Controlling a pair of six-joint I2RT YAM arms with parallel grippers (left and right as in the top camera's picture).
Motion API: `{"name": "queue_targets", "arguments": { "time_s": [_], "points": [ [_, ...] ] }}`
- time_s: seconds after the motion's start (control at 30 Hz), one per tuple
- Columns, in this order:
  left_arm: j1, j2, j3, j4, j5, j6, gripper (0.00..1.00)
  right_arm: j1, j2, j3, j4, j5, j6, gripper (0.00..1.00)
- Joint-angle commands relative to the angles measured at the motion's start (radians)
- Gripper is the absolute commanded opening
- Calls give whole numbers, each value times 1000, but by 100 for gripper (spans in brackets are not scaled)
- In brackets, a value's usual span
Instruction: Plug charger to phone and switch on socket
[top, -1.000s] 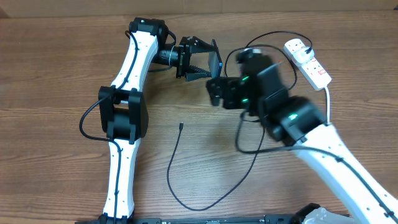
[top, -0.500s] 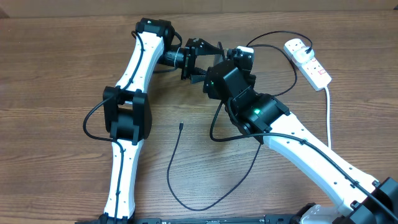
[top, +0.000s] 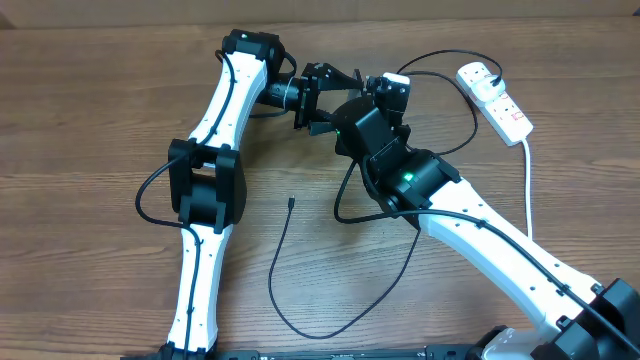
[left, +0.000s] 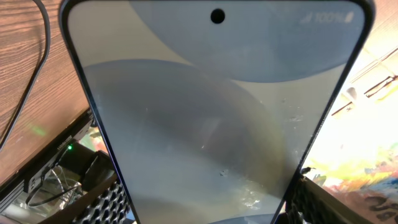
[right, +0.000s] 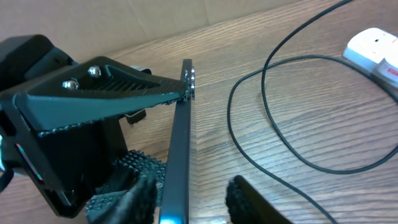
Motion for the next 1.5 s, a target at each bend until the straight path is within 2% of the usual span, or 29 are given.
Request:
{"name": "queue_targets", "arguments": {
  "time_s": [0.0,0.1,0.63,0.8,0.9,1.03,1.2,1.33,1.47],
  "points": [
    [-1,10,29,1,61,-6,68,4,2,26,2,21,-3,35],
    [-1,10,29,1,61,-6,68,4,2,26,-6,20,-3,33],
    [-1,10,29,8,60,-6,68,3,2,26,-19,-29,-2,4],
    [-1,10,29,8,60,-6,70,3,2,26,-16,-32,-1,4],
    [0,10,29,9,59,-6,72,3,-1,26,-11,-31,51,4],
    [6,10,29,20,61,-7,80,3,-22,27,-10,43,269,4],
    [32,10,29,42,61,-7,80,3,-64,27,11,118,621,4],
    [47,10,29,42,61,-16,80,3,-76,27,71,117,767,4],
    [53,10,29,42,61,-98,80,3,-76,27,77,68,985,4]
  ]
}}
